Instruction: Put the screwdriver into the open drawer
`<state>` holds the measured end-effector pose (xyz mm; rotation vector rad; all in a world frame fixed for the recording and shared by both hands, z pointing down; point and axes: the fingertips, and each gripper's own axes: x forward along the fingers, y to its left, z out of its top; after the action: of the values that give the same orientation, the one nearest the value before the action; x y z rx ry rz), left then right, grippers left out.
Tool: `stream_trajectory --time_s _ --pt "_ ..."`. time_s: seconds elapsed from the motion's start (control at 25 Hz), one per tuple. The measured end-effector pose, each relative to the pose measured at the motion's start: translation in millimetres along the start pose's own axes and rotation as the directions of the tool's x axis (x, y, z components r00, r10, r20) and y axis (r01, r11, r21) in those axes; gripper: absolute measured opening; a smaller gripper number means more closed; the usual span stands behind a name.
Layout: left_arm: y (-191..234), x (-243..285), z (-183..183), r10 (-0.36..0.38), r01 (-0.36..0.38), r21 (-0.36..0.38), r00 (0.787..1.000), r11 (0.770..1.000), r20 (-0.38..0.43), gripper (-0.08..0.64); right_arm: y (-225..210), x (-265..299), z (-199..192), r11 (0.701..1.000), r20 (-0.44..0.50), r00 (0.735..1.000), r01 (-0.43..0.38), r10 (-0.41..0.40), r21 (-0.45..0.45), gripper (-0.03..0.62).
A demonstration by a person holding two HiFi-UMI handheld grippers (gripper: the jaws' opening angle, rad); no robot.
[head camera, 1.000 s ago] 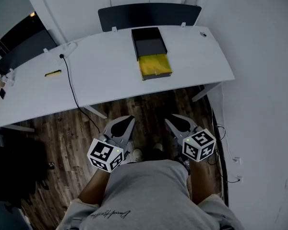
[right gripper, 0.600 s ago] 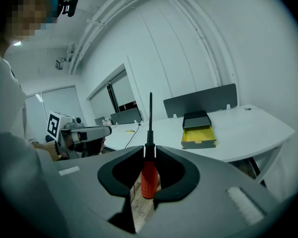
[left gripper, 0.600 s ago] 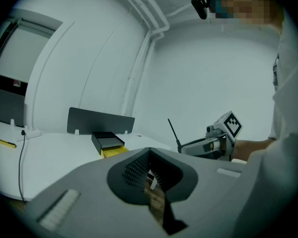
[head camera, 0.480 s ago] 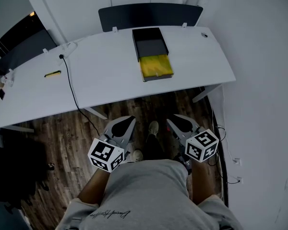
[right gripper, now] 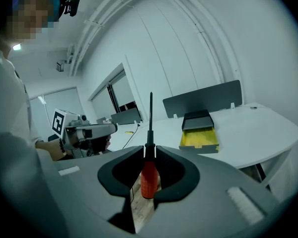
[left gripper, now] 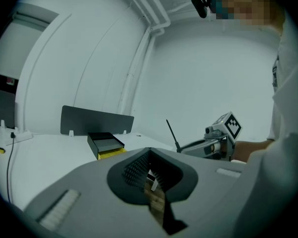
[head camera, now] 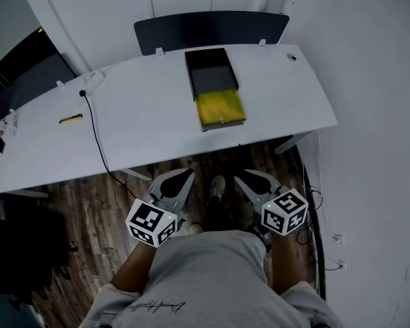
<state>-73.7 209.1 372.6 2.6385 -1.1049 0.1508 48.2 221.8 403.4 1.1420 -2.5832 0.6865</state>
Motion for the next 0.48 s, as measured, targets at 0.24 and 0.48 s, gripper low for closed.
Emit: stream_trajectory --time_s 0.24,0.48 --pt "28 48 14 0.008 -0.008 -0.001 1.0 1.0 -0.005 0.0 -36 32 21 0.999 -0.002 1.0 -0.031 0.031 0.01 0.092" --pt "51 91 41 0.023 -0.023 0.025 1.0 0.999 0.001 0.0 -71 57 59 0.998 -0.014 0.998 -0.062 0.062 -0.016 0.092"
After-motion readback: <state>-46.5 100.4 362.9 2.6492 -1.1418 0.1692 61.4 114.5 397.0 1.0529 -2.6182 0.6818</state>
